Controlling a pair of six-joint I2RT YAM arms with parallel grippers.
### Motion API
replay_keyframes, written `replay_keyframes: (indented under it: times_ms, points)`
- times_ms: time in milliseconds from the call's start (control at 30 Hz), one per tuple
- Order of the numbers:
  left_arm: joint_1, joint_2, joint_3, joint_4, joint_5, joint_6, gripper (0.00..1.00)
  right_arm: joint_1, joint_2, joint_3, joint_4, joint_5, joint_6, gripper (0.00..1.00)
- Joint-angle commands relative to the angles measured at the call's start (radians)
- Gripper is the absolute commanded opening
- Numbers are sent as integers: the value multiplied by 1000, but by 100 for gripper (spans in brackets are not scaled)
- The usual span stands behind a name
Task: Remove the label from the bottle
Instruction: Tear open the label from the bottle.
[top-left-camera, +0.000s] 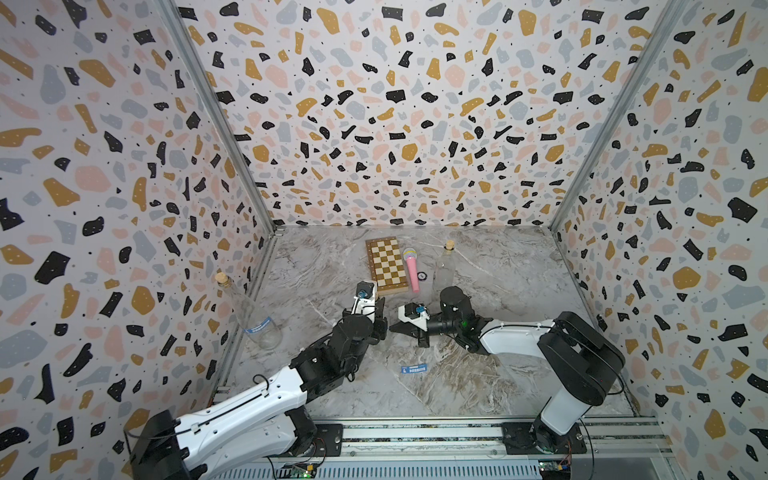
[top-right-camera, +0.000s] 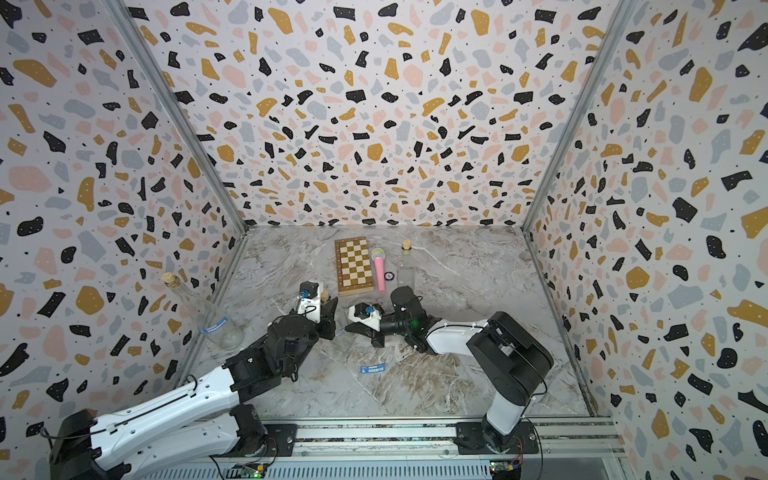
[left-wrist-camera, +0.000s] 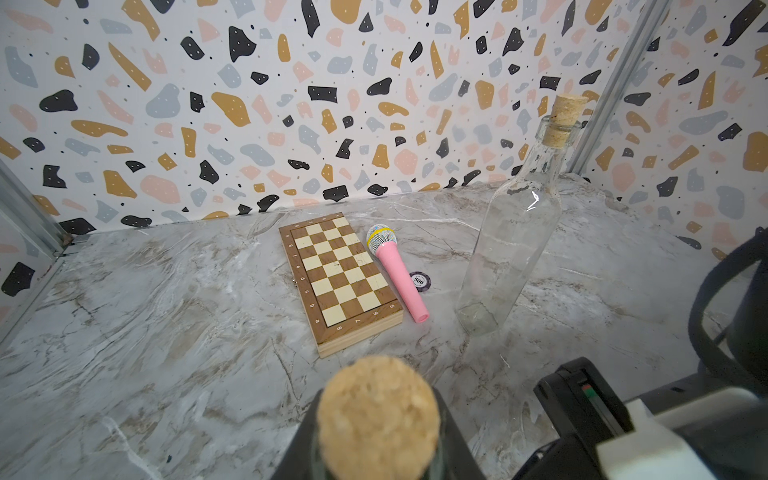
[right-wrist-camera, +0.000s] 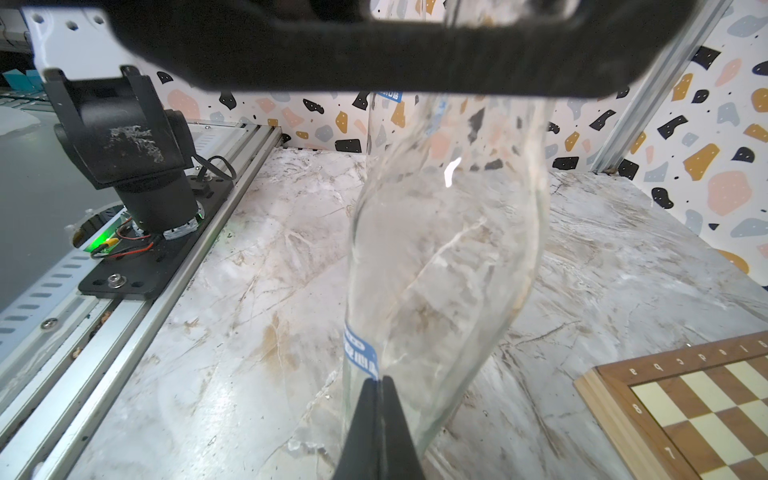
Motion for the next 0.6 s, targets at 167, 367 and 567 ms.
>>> replay_keyframes:
  times_ms: [167, 367, 567]
  points:
    - [-6, 1, 20, 23, -11, -1, 0, 10, -63, -10, -25, -2, -11, 0]
    - [-8, 2, 21, 20, -14, -1, 0, 14, -76, -15, -36, 6, -17, 0]
    - [-8, 1, 22, 20, -20, 2, 0, 20, -82, -16, -49, 8, -25, 0]
